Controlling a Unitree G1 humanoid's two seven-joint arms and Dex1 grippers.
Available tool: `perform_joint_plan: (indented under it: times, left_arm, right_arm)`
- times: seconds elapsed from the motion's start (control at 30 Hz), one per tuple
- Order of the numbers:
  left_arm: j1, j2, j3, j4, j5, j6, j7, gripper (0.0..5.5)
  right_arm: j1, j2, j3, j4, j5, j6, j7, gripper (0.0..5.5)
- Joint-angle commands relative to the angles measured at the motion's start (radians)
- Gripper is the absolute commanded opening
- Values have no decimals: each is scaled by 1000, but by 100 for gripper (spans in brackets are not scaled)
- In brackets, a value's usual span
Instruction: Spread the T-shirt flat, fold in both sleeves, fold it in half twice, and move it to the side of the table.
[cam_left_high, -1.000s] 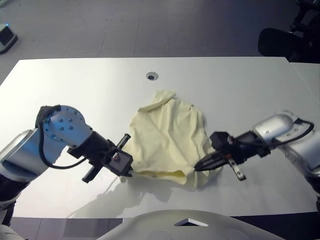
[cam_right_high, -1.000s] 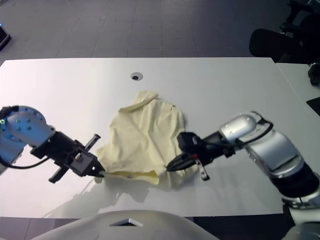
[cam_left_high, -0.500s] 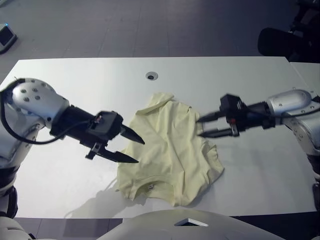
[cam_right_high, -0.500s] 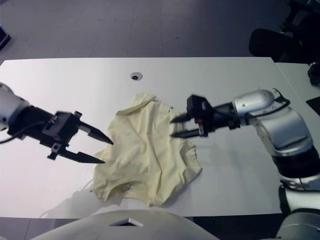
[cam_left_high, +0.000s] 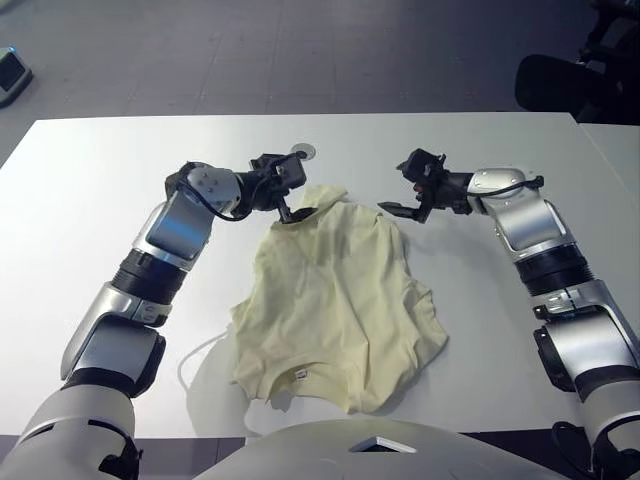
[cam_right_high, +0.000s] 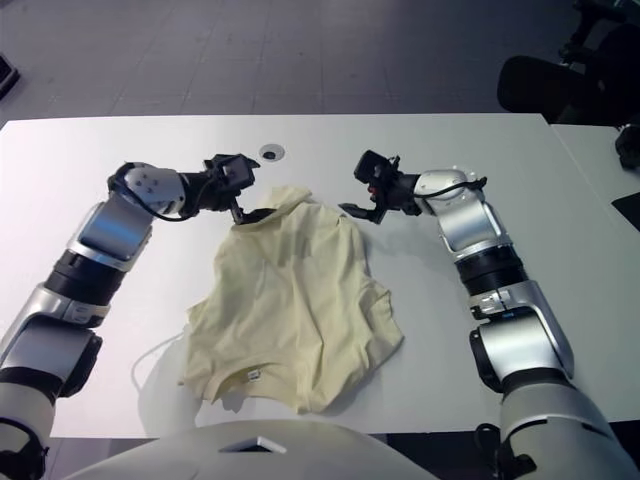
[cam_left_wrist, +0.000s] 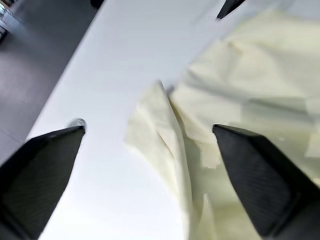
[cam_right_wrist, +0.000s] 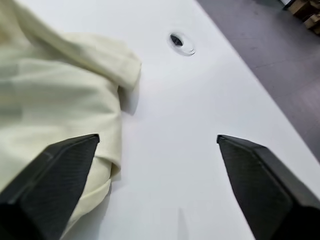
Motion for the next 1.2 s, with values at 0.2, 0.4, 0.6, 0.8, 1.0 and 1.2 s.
perform_joint_plan:
  times: [0.2,0.4,0.6,0.8,1.0,1.2]
  left_arm:
    - [72,3,-15,115,127,-88,37,540]
    - [120,15,63,202,142,-74,130,540]
    - [205,29,122,161,132,-22,151,540]
    - [197,19,143,165,130,-1,155,540]
    - [208,-8,173,11,66,80,109,540]
    - [201,-2,201,-215,-4,212,54,540]
  right_arm:
    - [42,17,48,42,-102,-103,28,538]
    - [58,-3,37,56,-142,-145,35,538]
    - [90,-28,44,43,-178,-173,59,538]
    - [175,-63,31,-70,-156,-147,111,538]
    - [160,-54,-149,-150,-46,-98,24,538]
    - [272,-166,-185,-212,-68,-130,51,538]
